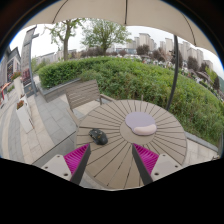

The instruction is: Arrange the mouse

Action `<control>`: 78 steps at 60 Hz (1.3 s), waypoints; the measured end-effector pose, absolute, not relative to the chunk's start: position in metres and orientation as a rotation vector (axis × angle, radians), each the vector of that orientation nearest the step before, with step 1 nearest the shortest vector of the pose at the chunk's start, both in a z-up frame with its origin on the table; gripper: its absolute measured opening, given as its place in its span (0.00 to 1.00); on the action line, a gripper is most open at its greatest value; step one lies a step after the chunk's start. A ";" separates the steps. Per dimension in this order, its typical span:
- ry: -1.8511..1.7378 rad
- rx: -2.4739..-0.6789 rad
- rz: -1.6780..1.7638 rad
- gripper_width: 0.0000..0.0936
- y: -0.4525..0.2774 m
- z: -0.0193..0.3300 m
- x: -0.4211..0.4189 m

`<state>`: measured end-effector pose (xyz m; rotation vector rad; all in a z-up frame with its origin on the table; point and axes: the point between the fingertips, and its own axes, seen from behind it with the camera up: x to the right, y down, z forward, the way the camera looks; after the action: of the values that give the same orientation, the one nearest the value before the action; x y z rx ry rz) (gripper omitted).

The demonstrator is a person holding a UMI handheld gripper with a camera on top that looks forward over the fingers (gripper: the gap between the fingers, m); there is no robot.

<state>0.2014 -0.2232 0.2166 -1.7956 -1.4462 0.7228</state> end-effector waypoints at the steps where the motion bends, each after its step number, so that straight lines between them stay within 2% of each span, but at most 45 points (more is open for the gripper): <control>1: -1.441 -1.798 0.729 0.92 -0.228 0.214 0.197; 17: -1.368 -1.799 0.767 0.92 -0.264 0.143 0.127; 35: -1.373 -1.757 0.763 0.92 -0.254 0.053 0.053; 50: -1.386 -1.783 0.746 0.92 -0.235 -0.001 0.002; 78: -1.328 -1.835 0.691 0.92 -0.198 -0.018 -0.046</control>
<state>-0.0461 -0.1982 -0.0182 -1.8354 -1.3280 0.6911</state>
